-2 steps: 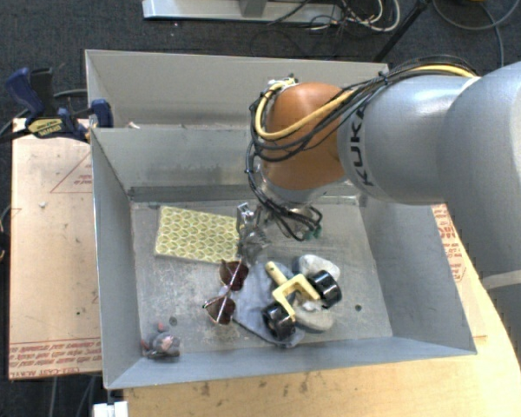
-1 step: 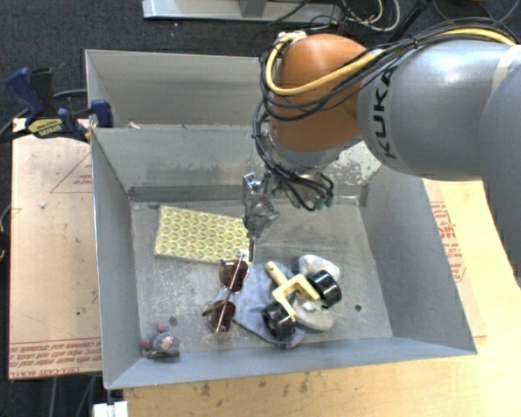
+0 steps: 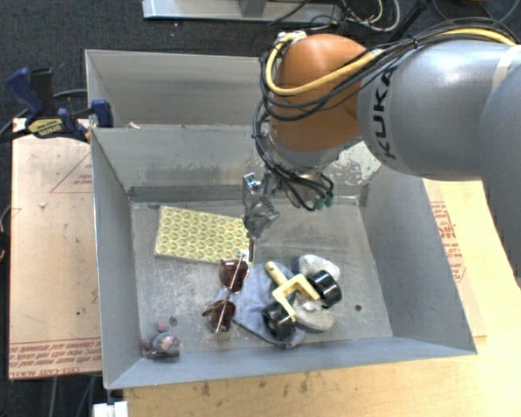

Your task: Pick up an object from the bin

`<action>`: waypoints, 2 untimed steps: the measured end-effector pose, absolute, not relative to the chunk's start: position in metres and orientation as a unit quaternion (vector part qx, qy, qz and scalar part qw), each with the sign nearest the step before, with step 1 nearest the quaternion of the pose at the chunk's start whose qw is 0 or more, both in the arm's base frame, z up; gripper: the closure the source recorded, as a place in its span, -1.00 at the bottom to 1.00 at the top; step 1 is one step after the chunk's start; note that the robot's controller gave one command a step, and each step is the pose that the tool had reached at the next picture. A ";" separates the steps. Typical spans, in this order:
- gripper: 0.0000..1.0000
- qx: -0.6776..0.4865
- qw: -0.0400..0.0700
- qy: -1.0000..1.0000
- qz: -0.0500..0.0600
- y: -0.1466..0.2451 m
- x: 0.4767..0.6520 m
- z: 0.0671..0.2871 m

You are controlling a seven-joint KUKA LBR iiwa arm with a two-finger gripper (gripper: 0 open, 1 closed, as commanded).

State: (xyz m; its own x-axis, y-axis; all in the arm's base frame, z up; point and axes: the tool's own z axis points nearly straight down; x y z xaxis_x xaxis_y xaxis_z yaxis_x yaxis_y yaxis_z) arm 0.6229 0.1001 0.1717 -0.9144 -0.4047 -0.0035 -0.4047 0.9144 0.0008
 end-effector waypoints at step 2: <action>-1.00 -0.282 0.000 0.959 0.001 0.144 0.556 0.146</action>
Offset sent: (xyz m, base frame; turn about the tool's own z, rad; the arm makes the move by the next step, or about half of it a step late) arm 0.0000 0.0000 0.0000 0.0000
